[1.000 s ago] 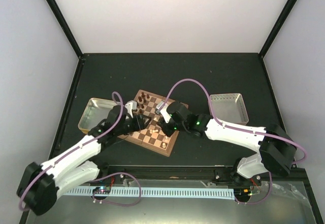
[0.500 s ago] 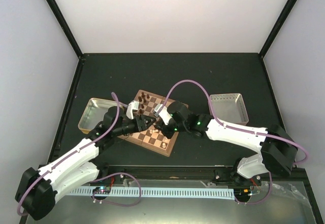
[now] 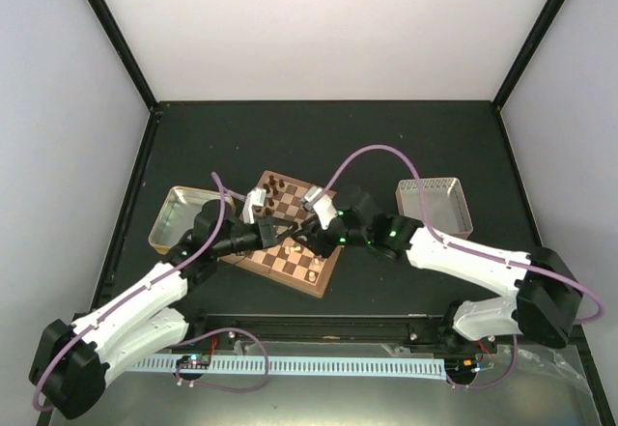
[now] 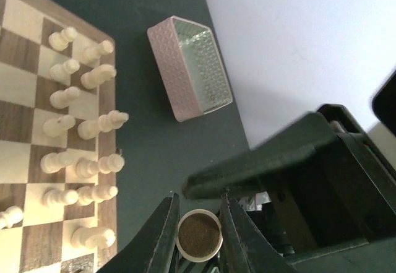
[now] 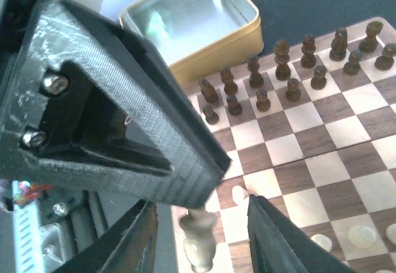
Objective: Set up the chess pieces on the board
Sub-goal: Place the chess piece on the chessboard.
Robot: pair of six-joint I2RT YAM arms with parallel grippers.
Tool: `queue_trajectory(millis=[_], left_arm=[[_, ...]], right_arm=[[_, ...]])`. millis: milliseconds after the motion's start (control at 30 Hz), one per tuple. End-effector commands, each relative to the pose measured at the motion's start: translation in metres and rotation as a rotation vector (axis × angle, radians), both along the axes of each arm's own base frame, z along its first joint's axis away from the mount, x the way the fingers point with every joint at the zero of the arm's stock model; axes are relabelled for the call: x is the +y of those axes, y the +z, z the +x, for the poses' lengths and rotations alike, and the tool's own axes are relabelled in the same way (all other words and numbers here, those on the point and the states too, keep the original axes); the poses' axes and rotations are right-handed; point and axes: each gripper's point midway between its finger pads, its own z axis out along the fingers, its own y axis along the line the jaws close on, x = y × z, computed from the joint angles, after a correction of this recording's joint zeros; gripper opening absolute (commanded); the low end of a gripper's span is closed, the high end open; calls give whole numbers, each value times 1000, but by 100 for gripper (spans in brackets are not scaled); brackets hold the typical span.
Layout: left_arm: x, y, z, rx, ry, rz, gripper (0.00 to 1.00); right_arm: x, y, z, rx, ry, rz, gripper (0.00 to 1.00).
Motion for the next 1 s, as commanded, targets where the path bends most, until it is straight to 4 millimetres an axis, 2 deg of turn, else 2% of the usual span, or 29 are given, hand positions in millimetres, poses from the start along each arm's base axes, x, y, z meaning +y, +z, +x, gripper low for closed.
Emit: queue_trajectory(millis=[0, 67, 133, 267, 333, 567, 600, 633, 800, 900, 967], left_arm=[[-1, 51, 5, -104, 28, -120, 4], [2, 64, 8, -126, 59, -161, 3], [5, 77, 12, -140, 91, -202, 3], [9, 94, 16, -158, 135, -263, 3], [11, 100, 17, -160, 150, -288, 2], [17, 109, 20, -171, 194, -322, 2], [17, 108, 20, -168, 194, -325, 2], [17, 106, 20, -160, 196, -331, 1], [19, 102, 22, -150, 209, -333, 2], [20, 99, 22, -150, 216, -318, 9], [23, 92, 24, -142, 237, -284, 29]], right_arm=[[-6, 55, 5, 152, -51, 325, 49], [-9, 73, 6, 240, -77, 471, 55], [-9, 81, 8, 355, -124, 566, 57], [-6, 98, 8, 545, -136, 775, 58], [-2, 96, 11, 613, -150, 789, 55], [-4, 102, 14, 677, -173, 859, 33], [-4, 104, 14, 679, -173, 867, 30], [-4, 107, 16, 690, -182, 881, 19], [-7, 107, 19, 687, -214, 874, 5], [-11, 105, 24, 654, -246, 840, 1], [-17, 99, 31, 628, -275, 784, 1]])
